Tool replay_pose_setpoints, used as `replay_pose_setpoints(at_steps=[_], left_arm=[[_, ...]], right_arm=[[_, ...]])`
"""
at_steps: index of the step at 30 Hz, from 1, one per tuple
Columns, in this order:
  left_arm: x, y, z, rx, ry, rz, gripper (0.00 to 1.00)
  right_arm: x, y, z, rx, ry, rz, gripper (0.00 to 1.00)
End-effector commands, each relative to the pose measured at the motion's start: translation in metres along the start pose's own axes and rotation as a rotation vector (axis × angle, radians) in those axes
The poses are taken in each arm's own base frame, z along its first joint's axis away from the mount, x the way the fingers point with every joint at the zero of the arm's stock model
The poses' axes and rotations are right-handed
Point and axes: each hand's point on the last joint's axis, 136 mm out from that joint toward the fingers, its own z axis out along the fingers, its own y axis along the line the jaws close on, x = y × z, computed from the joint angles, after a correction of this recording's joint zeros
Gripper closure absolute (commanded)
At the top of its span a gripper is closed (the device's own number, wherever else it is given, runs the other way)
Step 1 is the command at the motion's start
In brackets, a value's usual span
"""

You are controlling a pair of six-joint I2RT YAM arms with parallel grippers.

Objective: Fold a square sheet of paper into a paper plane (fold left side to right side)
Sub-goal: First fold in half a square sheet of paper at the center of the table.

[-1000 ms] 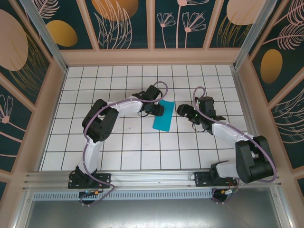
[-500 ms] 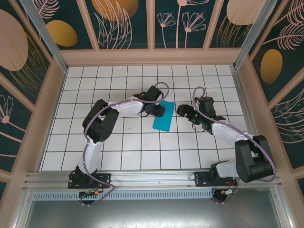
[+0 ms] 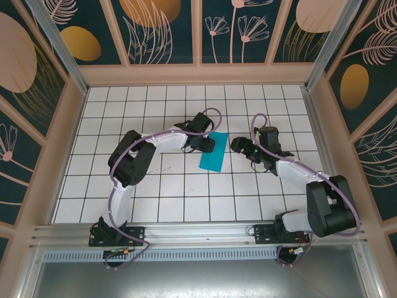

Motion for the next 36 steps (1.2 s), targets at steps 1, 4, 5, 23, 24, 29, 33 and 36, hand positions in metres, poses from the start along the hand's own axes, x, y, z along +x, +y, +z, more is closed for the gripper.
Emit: replay_pose_setpoints(at_steps=[1,4,5,23,24,29,33,36], left_arm=[[-0.004,0.023,0.000,-0.083,-0.014,0.015,0.52],[-0.005,0.022,-0.001,-0.080,-0.017,0.025,0.53],[-0.006,0.021,-0.001,-0.078,-0.018,0.029,0.53],[-0.026,0.013,-0.022,0.006,-0.073,0.001,0.51],[-0.026,0.012,-0.022,0.011,-0.072,0.001,0.52],[-0.026,0.005,-0.023,0.057,-0.071,0.007,0.51],[-0.022,0.000,-0.022,0.088,-0.058,0.021,0.50],[-0.020,-0.001,-0.022,0.091,-0.049,0.028,0.50]], right_arm=[[0.004,0.002,0.003,-0.022,0.014,-0.022,0.20],[0.004,0.002,0.003,-0.023,0.016,-0.025,0.20],[0.004,0.003,0.003,-0.023,0.016,-0.025,0.20],[0.007,0.003,0.003,-0.027,0.025,-0.027,0.20],[0.007,0.003,0.003,-0.025,0.025,-0.026,0.20],[0.008,0.004,0.004,-0.033,0.032,-0.025,0.20],[0.009,0.009,0.005,-0.066,0.036,-0.012,0.19],[0.009,0.012,0.006,-0.080,0.039,-0.009,0.20]])
